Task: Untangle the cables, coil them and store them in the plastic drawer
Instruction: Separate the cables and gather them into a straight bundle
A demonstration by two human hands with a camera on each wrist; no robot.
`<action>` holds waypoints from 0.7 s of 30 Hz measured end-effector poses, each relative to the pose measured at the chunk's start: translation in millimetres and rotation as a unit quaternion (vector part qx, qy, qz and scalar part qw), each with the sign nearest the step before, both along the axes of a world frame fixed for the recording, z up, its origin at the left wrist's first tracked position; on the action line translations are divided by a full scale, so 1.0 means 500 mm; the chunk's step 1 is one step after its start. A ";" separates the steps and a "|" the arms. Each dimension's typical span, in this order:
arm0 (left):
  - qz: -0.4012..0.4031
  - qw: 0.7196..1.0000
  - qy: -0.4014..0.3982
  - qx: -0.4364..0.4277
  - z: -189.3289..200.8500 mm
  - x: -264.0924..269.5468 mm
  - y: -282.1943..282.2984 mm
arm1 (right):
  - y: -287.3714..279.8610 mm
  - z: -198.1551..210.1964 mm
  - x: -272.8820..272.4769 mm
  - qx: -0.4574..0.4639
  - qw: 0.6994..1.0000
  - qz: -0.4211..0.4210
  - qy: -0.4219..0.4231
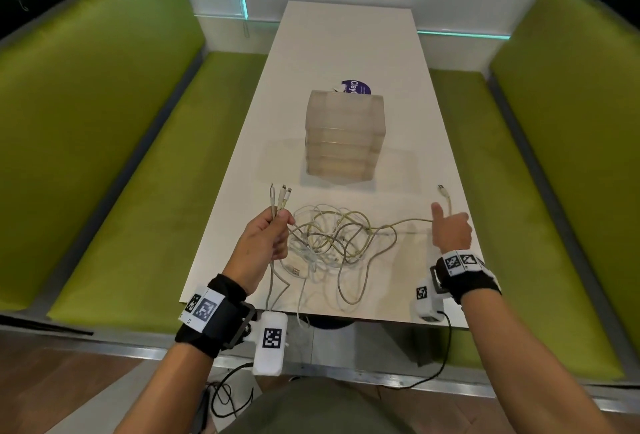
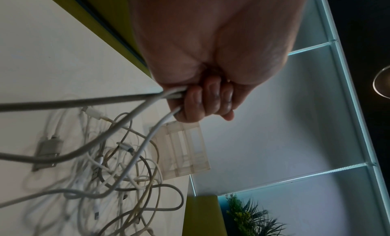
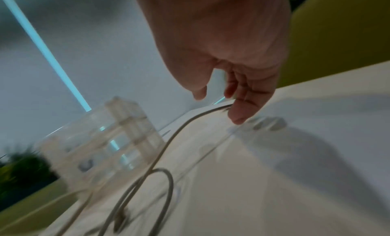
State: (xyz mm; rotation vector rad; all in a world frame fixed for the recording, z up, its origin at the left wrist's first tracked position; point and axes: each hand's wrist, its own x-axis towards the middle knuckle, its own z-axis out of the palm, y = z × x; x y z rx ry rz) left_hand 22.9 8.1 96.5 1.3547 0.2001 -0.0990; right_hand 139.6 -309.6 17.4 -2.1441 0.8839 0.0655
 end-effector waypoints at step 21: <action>0.060 0.985 0.004 -0.160 -0.001 0.042 -0.032 | 0.257 0.121 -0.156 0.244 0.817 0.500 -0.153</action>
